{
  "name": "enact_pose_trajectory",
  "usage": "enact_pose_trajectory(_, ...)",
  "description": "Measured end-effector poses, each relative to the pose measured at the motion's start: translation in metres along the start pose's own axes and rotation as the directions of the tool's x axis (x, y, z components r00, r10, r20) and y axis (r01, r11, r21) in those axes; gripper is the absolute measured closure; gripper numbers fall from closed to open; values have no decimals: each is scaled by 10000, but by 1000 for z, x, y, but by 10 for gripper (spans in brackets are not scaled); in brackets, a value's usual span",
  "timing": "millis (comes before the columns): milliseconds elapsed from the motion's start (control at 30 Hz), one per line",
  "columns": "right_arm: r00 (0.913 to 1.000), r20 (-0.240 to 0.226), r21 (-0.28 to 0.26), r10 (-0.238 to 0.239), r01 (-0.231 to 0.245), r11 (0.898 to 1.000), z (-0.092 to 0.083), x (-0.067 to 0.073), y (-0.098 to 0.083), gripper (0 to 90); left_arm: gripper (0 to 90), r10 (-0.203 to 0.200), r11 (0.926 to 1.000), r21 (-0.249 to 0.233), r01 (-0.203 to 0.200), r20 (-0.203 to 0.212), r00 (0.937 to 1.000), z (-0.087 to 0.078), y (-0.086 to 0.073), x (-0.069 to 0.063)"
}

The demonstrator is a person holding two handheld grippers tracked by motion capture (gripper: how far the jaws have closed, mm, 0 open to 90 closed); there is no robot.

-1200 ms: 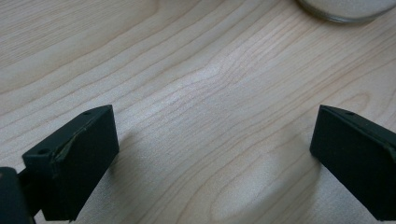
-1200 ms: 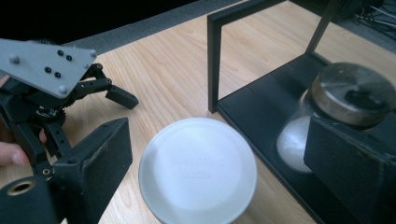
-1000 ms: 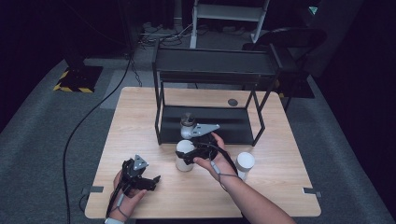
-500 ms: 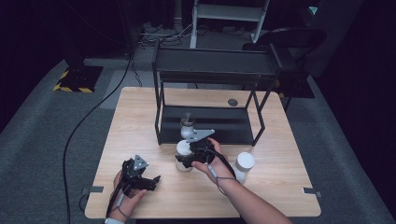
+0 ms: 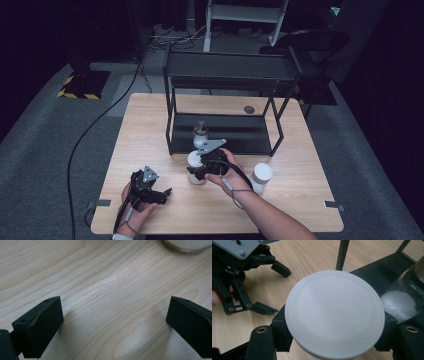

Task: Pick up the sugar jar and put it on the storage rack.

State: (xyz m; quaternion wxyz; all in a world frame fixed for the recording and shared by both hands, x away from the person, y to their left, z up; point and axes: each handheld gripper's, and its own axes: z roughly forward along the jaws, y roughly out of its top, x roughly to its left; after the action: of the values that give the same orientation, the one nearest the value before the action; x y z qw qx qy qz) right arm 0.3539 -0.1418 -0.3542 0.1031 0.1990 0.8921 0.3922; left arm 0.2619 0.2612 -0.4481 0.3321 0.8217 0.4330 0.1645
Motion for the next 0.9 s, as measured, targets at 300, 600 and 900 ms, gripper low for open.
enact_pose_trajectory(300,9999,-19,-44,-163,163,9999,-16,-6,15,332,11,4,10000,1,-4,-2,10000,0,0,0)
enact_pose_trajectory(600,9997,138,-131,-182,184,9997,-34,-18,29,332,11,3,10000,2,-3,-1,10000,0,0,0)
enact_pose_trajectory(900,9989,463,-303,-15,29,9995,-48,-33,41,332,11,-7,10000,2,7,6,10000,0,0,0)
